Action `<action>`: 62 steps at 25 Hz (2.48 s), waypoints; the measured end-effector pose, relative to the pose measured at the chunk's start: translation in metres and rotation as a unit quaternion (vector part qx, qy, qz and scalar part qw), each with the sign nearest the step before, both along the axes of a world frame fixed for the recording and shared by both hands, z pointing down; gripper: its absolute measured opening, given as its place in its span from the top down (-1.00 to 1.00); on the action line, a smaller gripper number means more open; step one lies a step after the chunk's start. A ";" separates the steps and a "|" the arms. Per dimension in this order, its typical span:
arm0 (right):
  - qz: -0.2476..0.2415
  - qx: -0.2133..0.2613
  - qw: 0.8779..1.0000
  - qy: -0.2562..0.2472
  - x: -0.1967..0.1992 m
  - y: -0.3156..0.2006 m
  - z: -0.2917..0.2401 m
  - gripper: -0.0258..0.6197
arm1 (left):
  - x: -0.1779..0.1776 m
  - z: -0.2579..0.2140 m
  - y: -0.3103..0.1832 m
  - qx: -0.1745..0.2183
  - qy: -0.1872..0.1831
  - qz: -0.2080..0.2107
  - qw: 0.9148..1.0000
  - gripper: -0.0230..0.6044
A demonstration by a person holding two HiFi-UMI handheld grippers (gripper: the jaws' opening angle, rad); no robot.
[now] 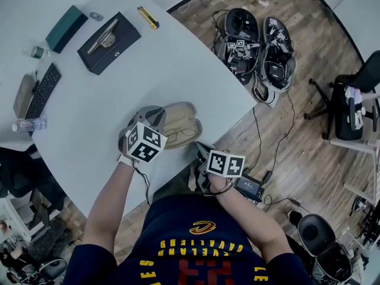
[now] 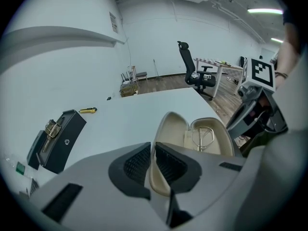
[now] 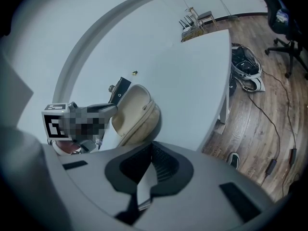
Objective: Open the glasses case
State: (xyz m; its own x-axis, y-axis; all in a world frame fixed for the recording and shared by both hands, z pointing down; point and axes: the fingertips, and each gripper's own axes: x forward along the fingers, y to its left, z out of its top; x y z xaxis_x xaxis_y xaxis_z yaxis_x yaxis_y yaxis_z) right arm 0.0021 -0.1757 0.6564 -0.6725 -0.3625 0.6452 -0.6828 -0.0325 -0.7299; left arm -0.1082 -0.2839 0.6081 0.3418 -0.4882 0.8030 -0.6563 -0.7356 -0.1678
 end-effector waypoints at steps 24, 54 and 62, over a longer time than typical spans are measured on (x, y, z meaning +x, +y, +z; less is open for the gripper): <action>0.032 0.081 0.996 0.020 0.036 -0.030 -0.054 0.86 | 0.019 -0.096 0.020 0.070 0.127 -0.070 0.987 0.52; -0.090 0.543 0.823 0.143 0.017 -0.050 -0.335 0.86 | 0.091 -0.250 0.076 0.074 0.381 -0.072 0.919 0.56; -0.097 0.548 0.819 0.139 0.014 -0.044 -0.333 0.86 | 0.091 -0.245 0.077 0.065 0.382 -0.073 0.919 0.56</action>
State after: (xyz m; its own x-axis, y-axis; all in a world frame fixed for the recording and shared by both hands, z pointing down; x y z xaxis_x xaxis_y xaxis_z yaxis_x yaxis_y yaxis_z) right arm 0.0158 -0.2196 0.3235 -0.6680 -0.7307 0.1409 -0.7426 0.6668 -0.0626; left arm -0.0171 -0.2068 0.3627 0.7044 -0.6487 0.2882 -0.7097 -0.6365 0.3020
